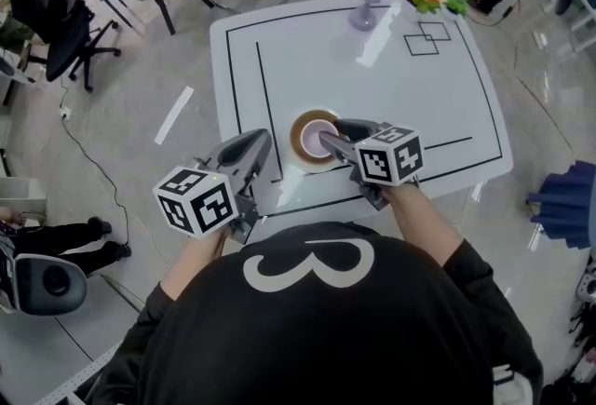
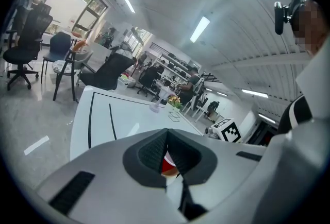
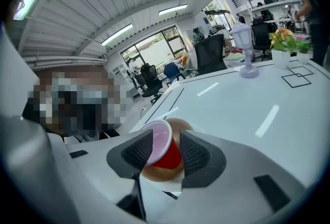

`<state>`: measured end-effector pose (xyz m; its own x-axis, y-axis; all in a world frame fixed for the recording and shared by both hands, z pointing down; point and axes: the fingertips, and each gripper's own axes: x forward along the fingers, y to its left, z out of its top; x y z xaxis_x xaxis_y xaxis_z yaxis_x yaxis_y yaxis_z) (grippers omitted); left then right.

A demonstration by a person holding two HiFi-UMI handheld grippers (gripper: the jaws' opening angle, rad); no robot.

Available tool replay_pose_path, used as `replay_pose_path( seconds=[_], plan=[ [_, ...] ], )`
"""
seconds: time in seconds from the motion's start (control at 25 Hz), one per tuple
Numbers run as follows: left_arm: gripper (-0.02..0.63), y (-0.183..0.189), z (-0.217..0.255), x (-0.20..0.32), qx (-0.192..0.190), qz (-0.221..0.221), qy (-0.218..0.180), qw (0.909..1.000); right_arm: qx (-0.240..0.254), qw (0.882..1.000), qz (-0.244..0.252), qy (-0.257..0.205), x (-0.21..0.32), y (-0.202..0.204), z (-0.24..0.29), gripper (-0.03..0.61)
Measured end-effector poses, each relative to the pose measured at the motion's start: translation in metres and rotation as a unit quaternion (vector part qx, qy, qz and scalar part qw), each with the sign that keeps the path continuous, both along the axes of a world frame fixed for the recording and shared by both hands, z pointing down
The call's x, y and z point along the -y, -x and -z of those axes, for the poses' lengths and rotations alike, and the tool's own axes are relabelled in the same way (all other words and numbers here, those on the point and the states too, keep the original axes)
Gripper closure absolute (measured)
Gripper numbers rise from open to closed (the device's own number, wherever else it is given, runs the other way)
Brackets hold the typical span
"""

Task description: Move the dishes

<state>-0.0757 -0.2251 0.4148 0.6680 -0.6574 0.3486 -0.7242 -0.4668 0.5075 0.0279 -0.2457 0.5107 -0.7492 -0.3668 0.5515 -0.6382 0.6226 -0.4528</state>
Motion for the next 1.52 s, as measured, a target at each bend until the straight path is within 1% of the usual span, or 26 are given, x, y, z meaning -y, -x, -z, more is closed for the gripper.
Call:
replay_pose_path(
  seconds=[0.2,0.4,0.44,0.56,0.8,1.16,1.32,1.52],
  plan=[
    [0.611,0.000,-0.004,0.002,0.000,0.003,0.005,1.0000,-0.014,1.000,-0.007,-0.001,0.005,-0.002,-0.004,0.460],
    [0.611,-0.002,-0.006,0.001,-0.001,0.004,0.009,1.0000,-0.016,0.999,-0.025,-0.013,0.010,-0.008,-0.003,0.528],
    [0.611,-0.003,-0.005,0.000,-0.002,0.004,0.009,0.9999,-0.014,0.999,-0.029,-0.014,0.011,-0.009,-0.002,0.532],
    [0.611,-0.003,-0.005,0.000,-0.001,0.007,0.010,0.9999,-0.015,0.999,-0.032,-0.018,0.012,-0.012,0.000,0.535],
    [0.611,0.003,-0.003,-0.003,-0.002,0.024,0.010,0.9997,-0.016,0.999,-0.020,-0.036,0.009,-0.012,0.015,0.537],
    [0.611,0.011,-0.011,-0.005,-0.003,0.038,0.016,0.9991,0.033,0.999,-0.014,-0.037,0.021,-0.006,0.046,0.537],
    [0.611,0.014,-0.013,-0.006,-0.008,0.043,0.020,0.9988,0.044,0.997,-0.014,-0.054,0.034,-0.002,0.068,0.537],
    [0.611,0.022,-0.012,-0.005,-0.006,0.054,0.018,0.9984,0.032,0.996,-0.009,-0.078,0.051,0.003,0.081,0.537]
  ],
)
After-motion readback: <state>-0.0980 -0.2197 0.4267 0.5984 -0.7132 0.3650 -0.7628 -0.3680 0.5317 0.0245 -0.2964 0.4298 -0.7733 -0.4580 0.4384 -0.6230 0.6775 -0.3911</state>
